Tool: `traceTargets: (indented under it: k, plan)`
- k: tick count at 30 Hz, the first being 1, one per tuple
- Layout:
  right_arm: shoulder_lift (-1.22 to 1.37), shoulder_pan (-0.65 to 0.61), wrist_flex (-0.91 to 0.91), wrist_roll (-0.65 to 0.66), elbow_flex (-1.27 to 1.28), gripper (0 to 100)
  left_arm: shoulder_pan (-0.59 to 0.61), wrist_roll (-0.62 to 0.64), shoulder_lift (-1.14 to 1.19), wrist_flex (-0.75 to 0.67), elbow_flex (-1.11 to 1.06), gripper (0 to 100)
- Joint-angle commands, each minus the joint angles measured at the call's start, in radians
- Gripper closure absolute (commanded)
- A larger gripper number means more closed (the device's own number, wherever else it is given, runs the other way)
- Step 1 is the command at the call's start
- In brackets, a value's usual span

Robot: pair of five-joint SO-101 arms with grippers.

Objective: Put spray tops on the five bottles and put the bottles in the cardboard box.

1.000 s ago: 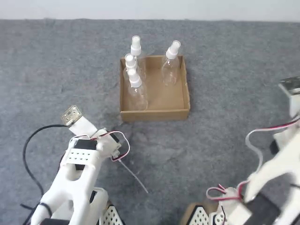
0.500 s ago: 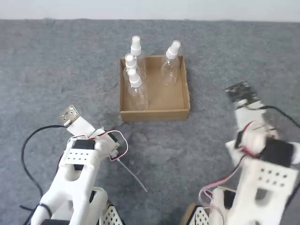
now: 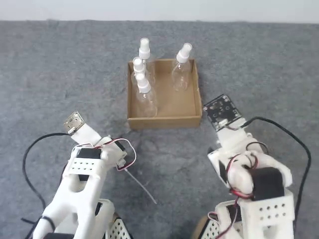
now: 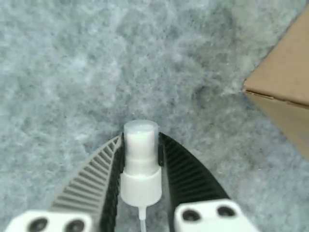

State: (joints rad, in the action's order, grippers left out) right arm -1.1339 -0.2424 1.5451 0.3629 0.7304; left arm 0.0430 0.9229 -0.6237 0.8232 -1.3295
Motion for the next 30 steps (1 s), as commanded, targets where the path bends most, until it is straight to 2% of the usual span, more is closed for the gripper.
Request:
traceTargets:
  k: [1, 13, 22, 26, 30]
  plan:
    - [-0.065, -0.071, -0.088, -0.020, 0.018, 92.9, 0.003, -0.012, -0.031, -0.008, 0.056, 99]
    - [-0.214, -0.223, -0.343, -0.038, 0.279, 92.9, 0.003, -0.014, -0.031, -0.008, 0.054, 99]
    - [-0.386, -0.360, -0.395, -0.038, 0.430, 92.9, 0.003, -0.014, -0.031, -0.008, 0.056, 99]
    - [-0.476, -0.367, -0.395, -0.038, 0.473, 92.9, 0.003, -0.014, -0.031, -0.005, 0.058, 99]
    - [-0.558, -0.367, -0.397, -0.038, 0.512, 92.9, 0.037, -0.014, -0.052, 0.057, 0.084, 99]
